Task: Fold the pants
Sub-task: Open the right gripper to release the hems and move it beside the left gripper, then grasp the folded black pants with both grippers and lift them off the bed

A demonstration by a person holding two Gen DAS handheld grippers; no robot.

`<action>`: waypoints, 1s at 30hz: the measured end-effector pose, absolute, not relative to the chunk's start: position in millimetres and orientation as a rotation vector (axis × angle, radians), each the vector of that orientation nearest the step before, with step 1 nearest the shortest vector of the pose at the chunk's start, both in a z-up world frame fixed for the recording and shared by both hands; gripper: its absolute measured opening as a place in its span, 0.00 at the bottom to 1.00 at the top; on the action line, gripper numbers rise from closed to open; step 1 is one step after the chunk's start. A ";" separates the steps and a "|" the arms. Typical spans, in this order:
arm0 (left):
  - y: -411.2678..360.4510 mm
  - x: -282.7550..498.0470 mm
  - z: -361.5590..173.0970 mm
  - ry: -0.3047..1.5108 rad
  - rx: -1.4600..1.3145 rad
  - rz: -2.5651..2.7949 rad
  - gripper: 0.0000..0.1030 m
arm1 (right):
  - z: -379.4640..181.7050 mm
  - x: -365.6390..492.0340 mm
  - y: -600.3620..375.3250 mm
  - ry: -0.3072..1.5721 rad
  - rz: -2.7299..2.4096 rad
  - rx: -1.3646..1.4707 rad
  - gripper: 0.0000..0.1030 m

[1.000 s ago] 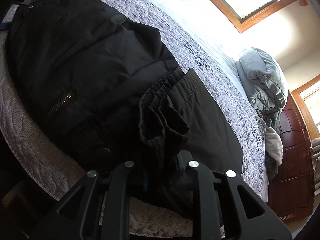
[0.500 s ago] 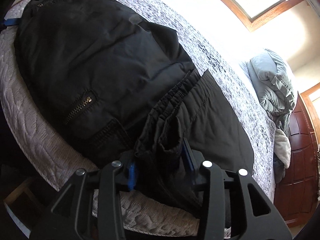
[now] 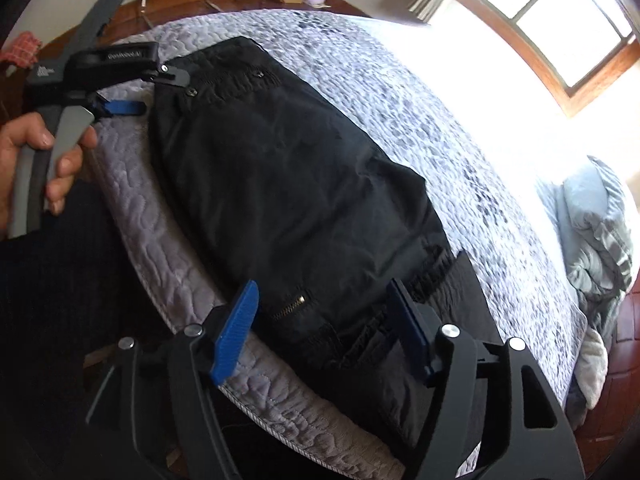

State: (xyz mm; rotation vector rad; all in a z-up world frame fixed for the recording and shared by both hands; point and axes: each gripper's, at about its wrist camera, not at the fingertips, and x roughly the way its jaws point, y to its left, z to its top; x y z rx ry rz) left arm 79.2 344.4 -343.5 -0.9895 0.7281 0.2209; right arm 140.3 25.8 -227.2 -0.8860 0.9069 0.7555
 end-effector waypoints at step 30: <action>360.7 99.3 -371.7 0.704 -1.265 0.309 0.96 | -345.9 331.3 390.4 1.775 1.627 -1.076 0.89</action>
